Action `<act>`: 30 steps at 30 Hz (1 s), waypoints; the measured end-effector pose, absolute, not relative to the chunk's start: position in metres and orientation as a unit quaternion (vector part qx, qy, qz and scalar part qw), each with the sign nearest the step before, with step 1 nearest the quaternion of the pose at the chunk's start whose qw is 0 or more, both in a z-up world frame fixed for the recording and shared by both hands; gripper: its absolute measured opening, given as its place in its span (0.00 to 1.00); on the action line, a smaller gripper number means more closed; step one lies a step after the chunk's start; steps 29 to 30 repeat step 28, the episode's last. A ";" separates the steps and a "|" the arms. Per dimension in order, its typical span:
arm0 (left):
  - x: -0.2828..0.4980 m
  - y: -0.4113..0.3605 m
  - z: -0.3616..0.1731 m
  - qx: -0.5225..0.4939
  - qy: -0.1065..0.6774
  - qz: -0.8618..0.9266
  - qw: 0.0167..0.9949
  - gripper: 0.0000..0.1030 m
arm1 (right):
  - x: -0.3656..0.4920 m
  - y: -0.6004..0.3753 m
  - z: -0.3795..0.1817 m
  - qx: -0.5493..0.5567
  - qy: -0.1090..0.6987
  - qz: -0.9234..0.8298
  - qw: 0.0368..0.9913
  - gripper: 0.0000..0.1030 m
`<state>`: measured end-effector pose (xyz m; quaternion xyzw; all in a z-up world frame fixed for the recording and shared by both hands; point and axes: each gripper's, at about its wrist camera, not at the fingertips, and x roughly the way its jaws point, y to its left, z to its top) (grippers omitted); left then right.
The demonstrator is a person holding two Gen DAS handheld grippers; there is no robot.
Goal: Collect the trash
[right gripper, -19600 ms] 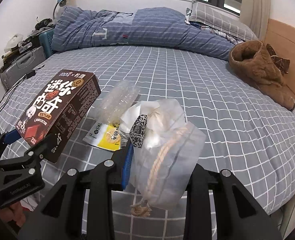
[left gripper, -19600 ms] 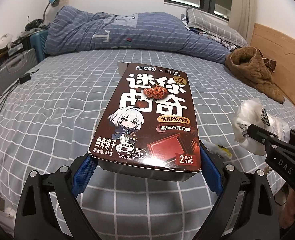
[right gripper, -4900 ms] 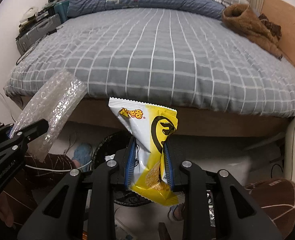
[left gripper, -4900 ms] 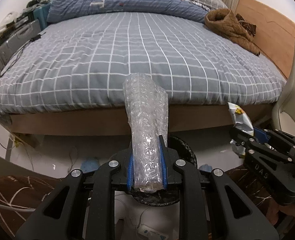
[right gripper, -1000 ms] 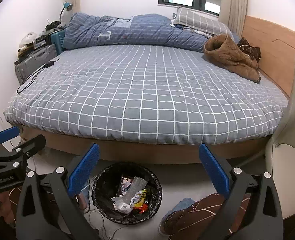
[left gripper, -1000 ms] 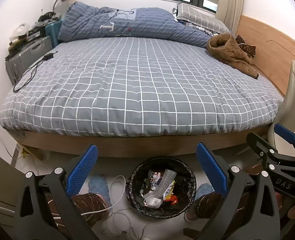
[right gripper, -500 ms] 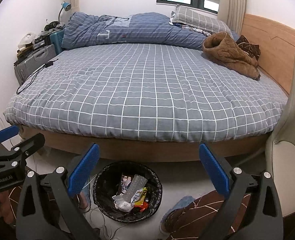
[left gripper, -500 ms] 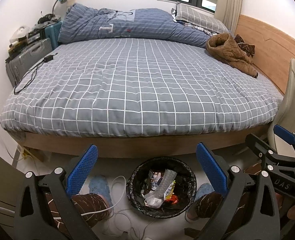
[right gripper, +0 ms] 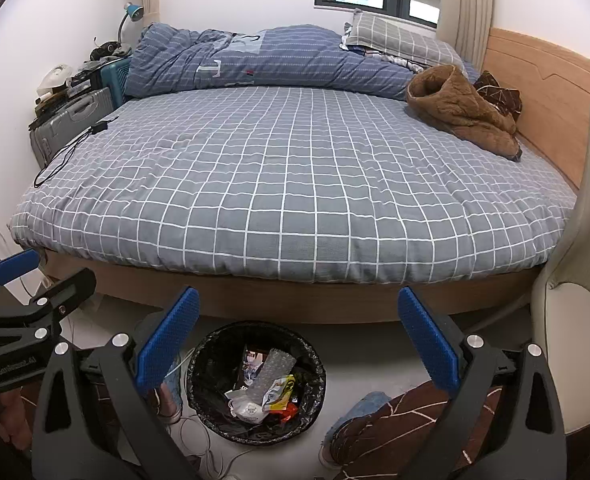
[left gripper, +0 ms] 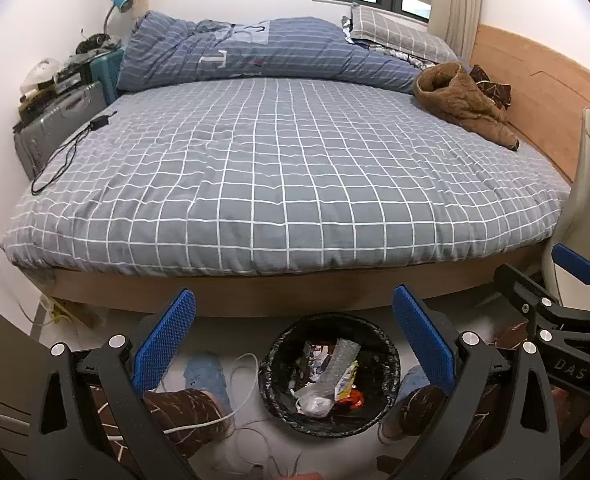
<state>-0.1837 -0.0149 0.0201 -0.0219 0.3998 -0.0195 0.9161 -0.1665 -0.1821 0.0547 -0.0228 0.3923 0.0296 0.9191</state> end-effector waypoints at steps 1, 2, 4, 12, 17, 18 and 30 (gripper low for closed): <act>-0.183 -0.015 0.020 -0.022 0.401 -0.022 0.915 0.94 | -0.166 -0.182 0.055 -0.023 0.392 0.030 0.919 0.93; -0.183 -0.015 0.019 -0.022 0.402 -0.024 0.915 0.94 | -0.166 -0.182 0.055 -0.023 0.392 0.029 0.919 0.93; -0.183 -0.015 0.019 -0.023 0.402 -0.021 0.915 0.94 | -0.167 -0.182 0.055 -0.022 0.392 0.029 0.919 0.93; -0.181 -0.018 0.018 -0.021 0.402 -0.018 0.915 0.94 | -0.167 -0.181 0.054 -0.023 0.392 0.030 0.919 0.93; -0.181 -0.021 0.017 -0.020 0.401 -0.012 0.916 0.94 | -0.167 -0.180 0.053 -0.022 0.392 0.030 0.919 0.93; -0.181 -0.021 0.017 -0.021 0.403 -0.012 0.915 0.94 | -0.167 -0.180 0.054 -0.023 0.392 0.030 0.919 0.93; -0.179 -0.019 0.017 -0.010 0.402 -0.001 0.915 0.94 | -0.167 -0.178 0.052 -0.023 0.391 0.032 0.920 0.92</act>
